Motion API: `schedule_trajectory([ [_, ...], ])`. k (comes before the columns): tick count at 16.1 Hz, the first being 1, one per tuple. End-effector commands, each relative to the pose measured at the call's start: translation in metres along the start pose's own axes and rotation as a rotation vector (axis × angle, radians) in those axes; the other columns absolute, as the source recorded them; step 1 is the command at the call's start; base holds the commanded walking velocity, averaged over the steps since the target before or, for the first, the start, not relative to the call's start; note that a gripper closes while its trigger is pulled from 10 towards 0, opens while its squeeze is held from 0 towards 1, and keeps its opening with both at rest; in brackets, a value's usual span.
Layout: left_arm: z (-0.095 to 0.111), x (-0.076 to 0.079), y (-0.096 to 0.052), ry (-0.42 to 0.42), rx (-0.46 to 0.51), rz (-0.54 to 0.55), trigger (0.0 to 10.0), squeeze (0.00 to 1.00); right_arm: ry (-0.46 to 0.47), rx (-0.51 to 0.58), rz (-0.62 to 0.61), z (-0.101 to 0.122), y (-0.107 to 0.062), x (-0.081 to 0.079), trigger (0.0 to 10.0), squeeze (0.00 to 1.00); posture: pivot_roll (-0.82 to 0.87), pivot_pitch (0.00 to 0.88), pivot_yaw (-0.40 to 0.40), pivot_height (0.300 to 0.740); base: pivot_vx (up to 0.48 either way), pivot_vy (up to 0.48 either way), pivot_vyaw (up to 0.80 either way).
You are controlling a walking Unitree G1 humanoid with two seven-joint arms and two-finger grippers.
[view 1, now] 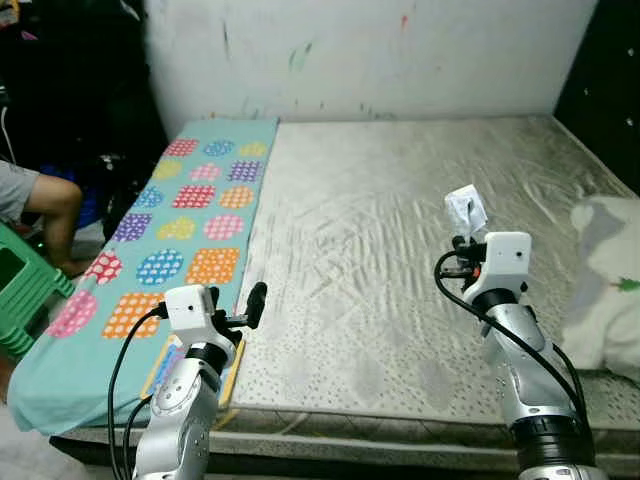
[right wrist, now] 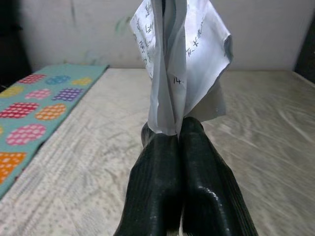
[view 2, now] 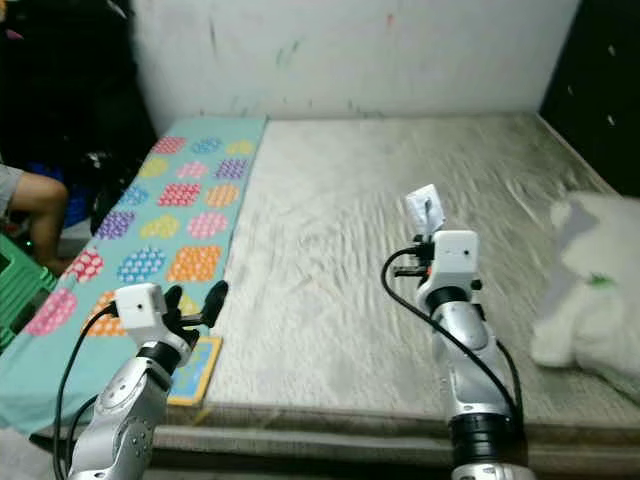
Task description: Clean up the room
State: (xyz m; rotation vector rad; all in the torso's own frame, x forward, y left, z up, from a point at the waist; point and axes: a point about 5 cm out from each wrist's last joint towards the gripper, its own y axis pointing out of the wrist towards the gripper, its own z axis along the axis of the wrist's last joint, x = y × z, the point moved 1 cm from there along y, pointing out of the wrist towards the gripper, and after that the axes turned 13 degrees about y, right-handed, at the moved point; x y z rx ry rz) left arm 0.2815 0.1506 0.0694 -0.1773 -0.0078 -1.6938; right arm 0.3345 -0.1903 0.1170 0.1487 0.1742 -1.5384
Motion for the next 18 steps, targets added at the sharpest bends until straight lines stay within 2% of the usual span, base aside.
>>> schedule_trajectory([
  [1,-0.0008,-0.0064,0.0002,0.014,-0.021,0.026,10.0,0.00,0.001,0.000,0.031,0.0000,0.0020,-0.0089,10.0,0.00,-0.10,0.000,0.055,0.740,0.000,0.000,0.00],
  [5,-0.0003,-0.0058,0.0000,0.010,-0.016,0.009,10.0,0.00,0.002,0.000,0.027,0.0000,0.0028,-0.0087,10.0,0.00,-0.10,0.000,0.053,0.740,0.000,0.135,0.00],
  [15,0.0003,-0.0045,0.0033,0.002,-0.012,0.020,10.0,0.00,-0.016,-0.003,0.032,0.0004,0.0025,-0.0068,10.0,0.00,-0.12,0.000,0.055,0.740,0.000,0.465,0.00],
  [18,0.0013,-0.0058,0.0030,-0.016,0.004,0.029,10.0,0.00,-0.025,-0.011,0.051,-0.0005,0.0031,-0.0095,10.0,0.00,-0.11,0.000,0.049,0.740,0.000,0.000,0.00],
])
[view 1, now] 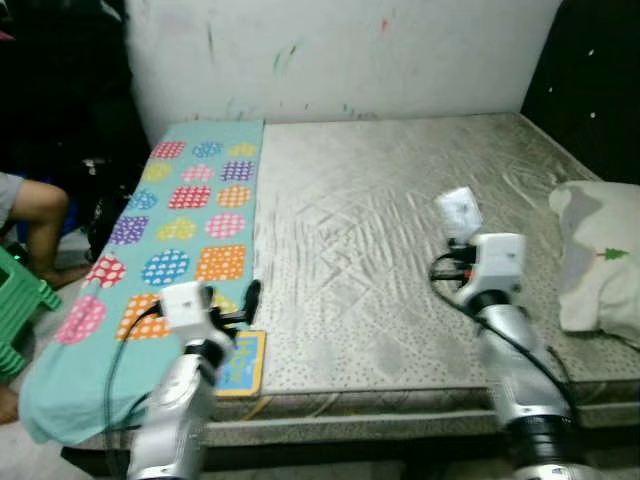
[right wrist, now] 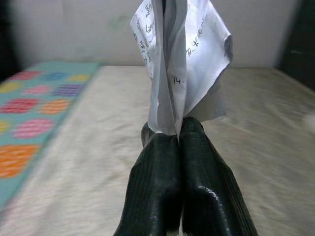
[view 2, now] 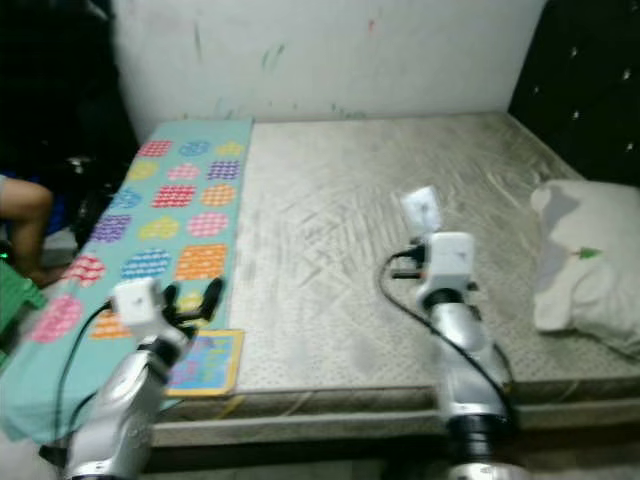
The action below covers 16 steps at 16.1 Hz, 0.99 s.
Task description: Clean up the room
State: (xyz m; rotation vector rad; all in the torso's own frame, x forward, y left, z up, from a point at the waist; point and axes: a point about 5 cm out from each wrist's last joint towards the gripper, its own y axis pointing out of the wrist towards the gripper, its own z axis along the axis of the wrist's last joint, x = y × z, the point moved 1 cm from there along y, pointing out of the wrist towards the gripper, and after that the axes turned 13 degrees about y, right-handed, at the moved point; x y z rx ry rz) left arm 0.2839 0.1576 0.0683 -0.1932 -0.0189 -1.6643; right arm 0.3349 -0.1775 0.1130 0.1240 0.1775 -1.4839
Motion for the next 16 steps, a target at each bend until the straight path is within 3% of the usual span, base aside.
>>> schedule_trajectory([
  [1,0.0036,0.0021,0.0005,-0.007,0.024,-0.015,10.0,0.00,-0.018,0.010,0.009,0.0057,0.0026,0.0003,10.0,0.00,-0.11,0.000,0.049,0.740,0.000,0.000,0.00],
  [4,0.0053,0.0043,-0.0002,-0.012,0.039,-0.039,10.0,0.00,-0.020,0.009,0.021,0.0050,0.0020,-0.0018,10.0,0.00,-0.11,0.000,0.050,0.740,0.000,0.000,0.00],
  [16,0.0051,0.0053,0.0001,0.001,0.038,-0.057,10.0,0.00,-0.019,0.004,0.018,0.0034,0.0010,-0.0012,10.0,0.00,-0.11,0.000,0.054,0.740,0.310,0.000,0.00],
])
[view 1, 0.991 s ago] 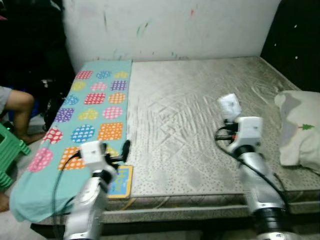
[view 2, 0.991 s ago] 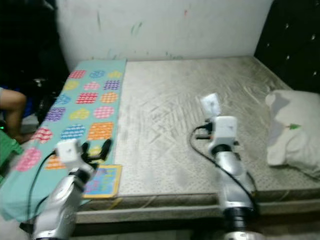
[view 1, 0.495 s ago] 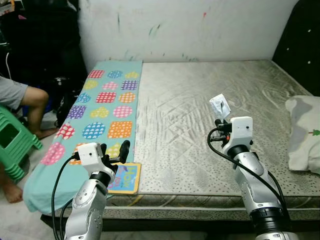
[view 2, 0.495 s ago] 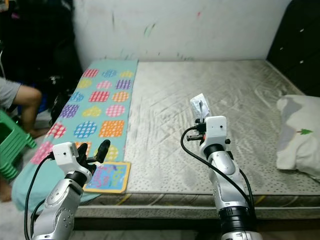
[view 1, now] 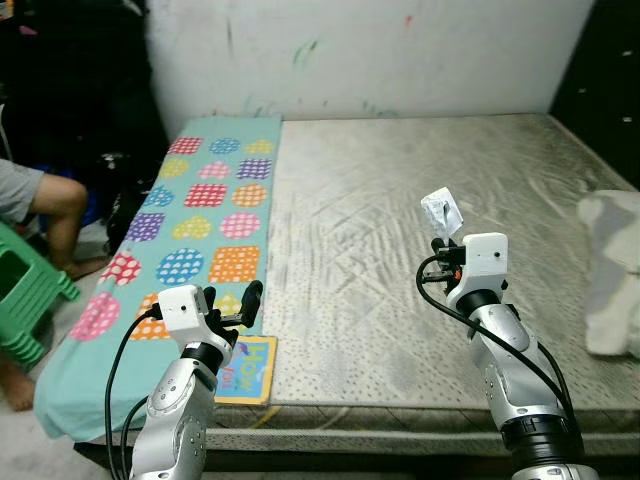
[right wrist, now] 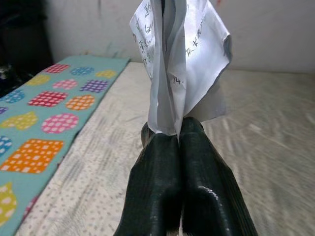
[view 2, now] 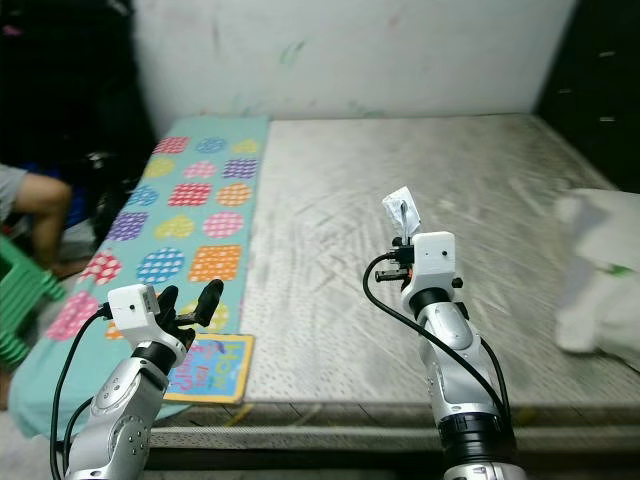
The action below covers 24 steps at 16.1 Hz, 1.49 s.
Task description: Clean up the room
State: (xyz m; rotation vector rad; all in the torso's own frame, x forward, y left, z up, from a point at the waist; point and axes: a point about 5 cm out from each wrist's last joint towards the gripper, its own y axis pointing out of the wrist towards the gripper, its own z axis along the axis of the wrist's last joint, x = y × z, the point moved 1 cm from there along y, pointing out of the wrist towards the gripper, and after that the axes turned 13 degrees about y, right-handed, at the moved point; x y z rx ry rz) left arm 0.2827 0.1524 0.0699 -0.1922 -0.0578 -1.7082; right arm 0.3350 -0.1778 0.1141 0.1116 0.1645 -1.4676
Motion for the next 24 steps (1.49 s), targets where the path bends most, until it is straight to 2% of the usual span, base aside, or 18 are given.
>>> schedule_trajectory([
  [1,0.0043,-0.0001,0.0012,0.022,0.013,-0.011,10.0,0.00,-0.002,0.007,0.001,0.0023,0.0009,-0.0012,10.0,0.00,-0.11,0.000,0.054,0.740,0.000,0.000,0.00],
  [8,0.0042,-0.0008,0.0012,0.035,0.009,-0.008,10.0,0.00,0.000,0.012,-0.012,0.0022,-0.0021,0.0021,10.0,0.00,-0.11,0.000,0.056,0.740,0.000,0.000,0.00],
  [16,0.0036,0.0023,0.0008,0.040,0.010,-0.032,10.0,0.00,0.006,0.013,-0.023,0.0024,-0.0028,0.0042,10.0,0.00,-0.11,0.000,0.058,0.740,0.336,0.000,-0.12],
  [24,0.0023,-0.0009,0.0005,0.050,-0.003,0.001,10.0,0.00,0.005,0.013,-0.030,0.0020,-0.0029,0.0060,10.0,0.00,-0.11,0.000,0.059,0.740,0.285,0.000,0.00],
])
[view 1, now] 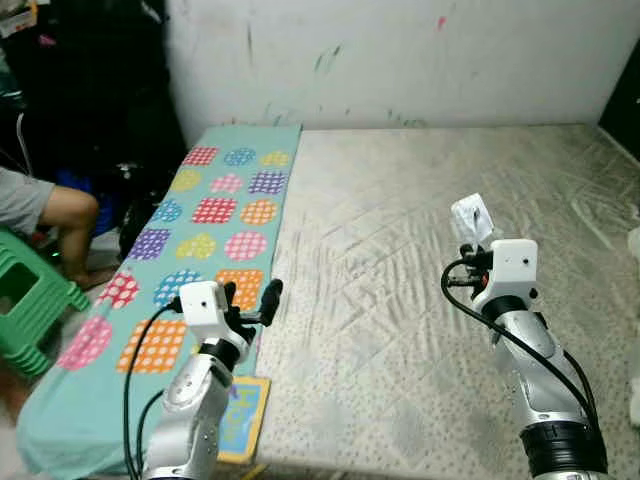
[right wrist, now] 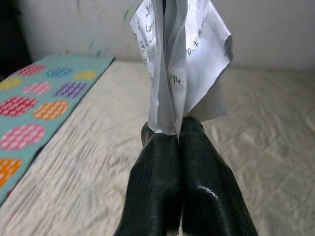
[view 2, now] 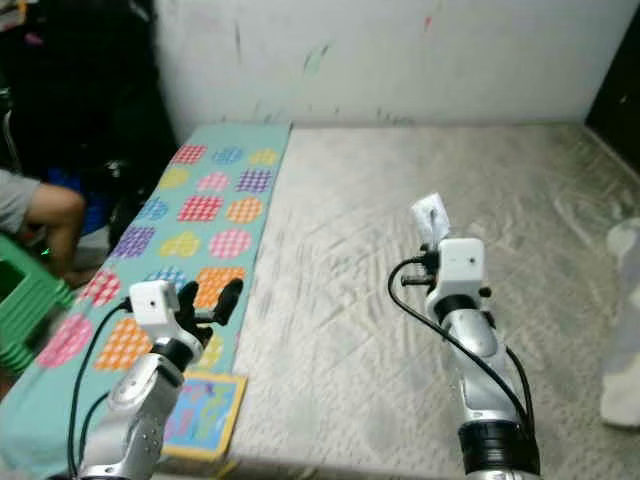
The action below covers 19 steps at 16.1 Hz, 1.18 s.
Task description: Clean up the room
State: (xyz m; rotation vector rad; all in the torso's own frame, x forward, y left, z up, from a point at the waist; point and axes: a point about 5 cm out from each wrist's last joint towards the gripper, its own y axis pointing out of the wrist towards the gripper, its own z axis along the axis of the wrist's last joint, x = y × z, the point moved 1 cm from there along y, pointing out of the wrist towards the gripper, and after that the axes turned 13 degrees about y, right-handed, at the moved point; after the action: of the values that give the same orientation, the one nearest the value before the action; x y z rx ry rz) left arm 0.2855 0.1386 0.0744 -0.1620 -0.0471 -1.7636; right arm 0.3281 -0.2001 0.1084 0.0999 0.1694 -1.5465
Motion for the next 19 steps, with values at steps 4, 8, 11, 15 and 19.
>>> schedule_trajectory([
  [4,-0.0064,-0.0179,-0.0035,-0.008,-0.054,0.102,10.0,0.00,0.007,0.016,0.042,0.0044,0.0046,-0.0137,10.0,0.00,-0.11,0.000,0.057,0.740,0.000,0.000,0.00],
  [8,-0.0060,-0.0164,-0.0020,-0.015,-0.053,0.093,10.0,0.00,0.005,0.018,0.041,0.0063,0.0060,-0.0133,10.0,0.00,-0.12,0.000,0.055,0.740,0.000,0.352,-0.15],
  [11,-0.0063,-0.0158,-0.0014,-0.021,-0.054,0.091,10.0,0.00,0.004,0.020,0.043,0.0070,0.0066,-0.0133,10.0,0.00,-0.12,0.000,0.054,0.740,0.000,0.480,-0.35],
  [15,-0.0066,-0.0153,-0.0009,-0.027,-0.052,0.095,10.0,0.00,-0.005,0.022,0.045,0.0084,0.0076,-0.0121,10.0,0.00,-0.12,0.000,0.053,0.740,0.000,0.480,0.00],
  [19,-0.0067,-0.0155,-0.0007,-0.030,-0.051,0.101,10.0,0.00,-0.011,0.022,0.053,0.0093,0.0086,-0.0135,10.0,0.00,-0.12,0.000,0.049,0.740,0.000,0.480,0.00],
])
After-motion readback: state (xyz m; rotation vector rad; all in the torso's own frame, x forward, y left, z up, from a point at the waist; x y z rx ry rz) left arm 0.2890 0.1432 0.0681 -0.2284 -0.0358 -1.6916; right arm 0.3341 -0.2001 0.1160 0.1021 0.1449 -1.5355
